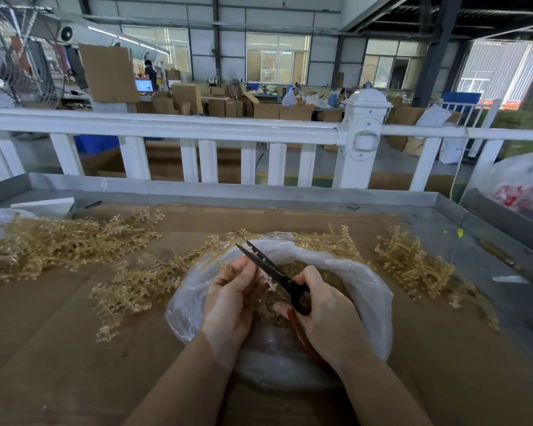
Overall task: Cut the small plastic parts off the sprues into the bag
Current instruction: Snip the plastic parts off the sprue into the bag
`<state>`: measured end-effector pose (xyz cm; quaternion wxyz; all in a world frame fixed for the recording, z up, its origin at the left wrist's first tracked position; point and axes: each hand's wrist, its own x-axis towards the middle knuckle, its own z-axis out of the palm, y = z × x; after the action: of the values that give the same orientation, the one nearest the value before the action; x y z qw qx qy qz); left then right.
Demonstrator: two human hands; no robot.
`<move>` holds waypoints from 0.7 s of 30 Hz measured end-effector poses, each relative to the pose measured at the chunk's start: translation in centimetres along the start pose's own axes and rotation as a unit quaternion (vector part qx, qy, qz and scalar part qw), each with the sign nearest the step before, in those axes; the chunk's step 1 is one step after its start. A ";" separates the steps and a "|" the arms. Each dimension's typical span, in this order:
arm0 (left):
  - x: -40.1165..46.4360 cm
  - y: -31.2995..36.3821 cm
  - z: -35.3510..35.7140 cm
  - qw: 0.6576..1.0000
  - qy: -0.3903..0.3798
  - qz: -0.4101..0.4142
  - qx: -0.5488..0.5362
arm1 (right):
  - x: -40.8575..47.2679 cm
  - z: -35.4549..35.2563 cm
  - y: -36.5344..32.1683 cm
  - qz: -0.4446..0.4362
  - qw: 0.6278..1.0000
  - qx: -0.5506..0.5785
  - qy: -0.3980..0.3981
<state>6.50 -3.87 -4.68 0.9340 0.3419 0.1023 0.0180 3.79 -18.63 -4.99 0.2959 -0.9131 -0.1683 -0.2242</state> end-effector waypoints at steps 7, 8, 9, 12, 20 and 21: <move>0.0 0.0 0.1 0.999 0.005 0.023 0.037 | 0.0 0.2 0.2 0.002 1.000 -0.006 -0.002; 0.0 0.0 0.1 0.999 0.002 0.026 0.045 | 0.0 0.2 0.3 0.001 1.000 -0.005 -0.005; 0.0 0.0 0.1 0.998 -0.001 0.029 0.053 | 0.0 0.2 0.3 0.001 1.000 -0.004 -0.008; -0.1 0.0 0.2 0.997 -0.007 0.034 0.067 | 0.0 0.1 0.5 -0.001 1.000 0.001 -0.015; -0.3 0.1 0.2 0.998 -0.009 0.018 0.058 | 0.4 0.2 0.6 -0.006 1.000 0.006 -0.019; -0.4 0.1 0.3 0.998 -0.007 0.017 0.053 | 0.4 0.2 0.6 -0.006 1.000 0.003 -0.021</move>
<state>6.21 -3.98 -4.35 0.9149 0.3924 0.0906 0.0257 4.45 -18.91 -5.19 0.2938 -0.9156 -0.1809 -0.2065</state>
